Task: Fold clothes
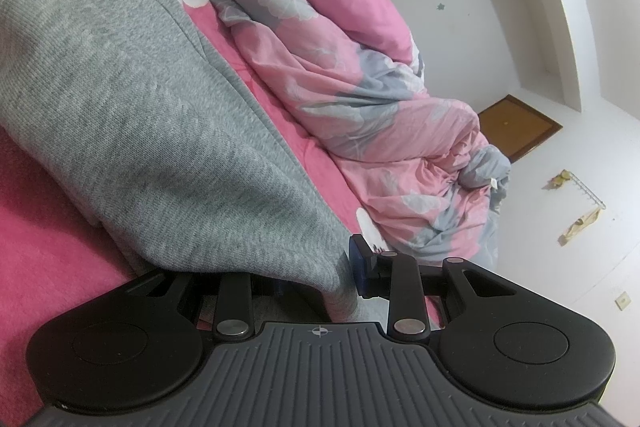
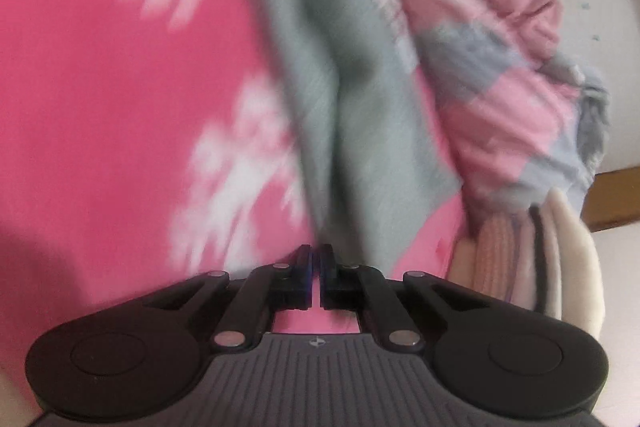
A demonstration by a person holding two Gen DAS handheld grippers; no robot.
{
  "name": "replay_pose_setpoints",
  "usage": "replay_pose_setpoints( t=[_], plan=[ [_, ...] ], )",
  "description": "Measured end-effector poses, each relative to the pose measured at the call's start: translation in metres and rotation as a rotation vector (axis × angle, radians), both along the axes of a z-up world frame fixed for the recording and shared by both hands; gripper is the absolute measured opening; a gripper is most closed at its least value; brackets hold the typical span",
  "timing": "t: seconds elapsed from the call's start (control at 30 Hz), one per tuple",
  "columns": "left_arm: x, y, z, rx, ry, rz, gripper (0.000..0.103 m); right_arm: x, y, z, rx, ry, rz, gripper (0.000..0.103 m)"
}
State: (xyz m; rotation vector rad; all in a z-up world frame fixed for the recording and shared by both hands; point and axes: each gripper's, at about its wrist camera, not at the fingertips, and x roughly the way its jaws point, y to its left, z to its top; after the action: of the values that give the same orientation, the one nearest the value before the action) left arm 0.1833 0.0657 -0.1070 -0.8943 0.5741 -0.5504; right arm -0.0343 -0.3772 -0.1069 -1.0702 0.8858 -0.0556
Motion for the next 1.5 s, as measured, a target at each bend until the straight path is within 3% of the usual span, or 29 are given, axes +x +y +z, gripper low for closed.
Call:
replay_pose_setpoints(
  t=[0.03,0.2,0.3,0.33,0.37,0.43,0.47,0.53,0.6,0.63,0.77,0.9,1.0,1.07,1.2,1.37,1.5],
  plan=[
    [0.000,0.000,0.000,0.000,0.000,0.000,0.030,-0.003,-0.005,-0.005,-0.015,0.006,-0.020,0.001],
    [0.000,0.000,0.000,0.002,0.002,-0.001,0.030,-0.011,-0.037,0.029,0.151,-0.140,-0.241,0.003],
    [0.000,0.000,-0.001,0.004,0.003,-0.002,0.030,-0.010,-0.040,0.042,0.210,-0.201,-0.245,0.005],
    [0.000,0.000,-0.001,0.005,0.004,-0.003,0.030,-0.006,-0.038,0.046,0.233,-0.215,-0.225,0.010],
    [0.000,0.000,-0.001,0.005,0.004,-0.003,0.030,-0.004,-0.035,0.047,0.249,-0.216,-0.204,0.023],
    [0.001,0.000,-0.001,0.004,0.003,-0.004,0.030,0.006,-0.028,0.048,0.267,-0.219,-0.161,0.039],
    [0.001,0.000,-0.001,0.002,0.002,-0.006,0.030,0.013,-0.027,0.046,0.268,-0.204,-0.151,0.041],
    [0.001,0.000,-0.001,-0.002,-0.001,-0.009,0.030,0.026,-0.025,0.041,0.271,-0.175,-0.134,0.038],
    [0.001,0.001,-0.001,-0.008,-0.003,-0.016,0.030,0.035,-0.028,0.039,0.300,-0.133,-0.153,0.019],
    [0.001,0.001,-0.001,-0.013,-0.002,-0.020,0.030,0.036,-0.028,0.042,0.315,-0.138,-0.160,0.001],
    [0.002,0.002,-0.002,-0.036,0.009,-0.034,0.029,0.022,-0.040,0.067,0.407,-0.246,-0.190,0.001],
    [0.003,0.001,-0.002,-0.046,0.023,-0.043,0.030,0.020,-0.026,0.069,0.395,-0.276,-0.177,0.001],
    [0.003,0.002,-0.002,-0.050,0.028,-0.048,0.030,0.018,-0.015,0.072,0.387,-0.298,-0.167,0.017],
    [0.003,0.002,-0.002,-0.052,0.031,-0.052,0.030,0.017,-0.008,0.073,0.381,-0.313,-0.160,0.035],
    [0.005,0.000,-0.003,-0.084,0.046,-0.082,0.030,0.015,0.006,0.076,0.371,-0.342,-0.144,0.035],
    [0.003,-0.008,0.000,-0.123,0.042,-0.142,0.031,0.039,0.097,0.075,0.556,-0.308,0.122,0.035],
    [0.003,-0.015,0.002,-0.158,0.043,-0.191,0.036,0.067,0.171,0.057,0.628,-0.271,0.277,0.041]
  ],
)
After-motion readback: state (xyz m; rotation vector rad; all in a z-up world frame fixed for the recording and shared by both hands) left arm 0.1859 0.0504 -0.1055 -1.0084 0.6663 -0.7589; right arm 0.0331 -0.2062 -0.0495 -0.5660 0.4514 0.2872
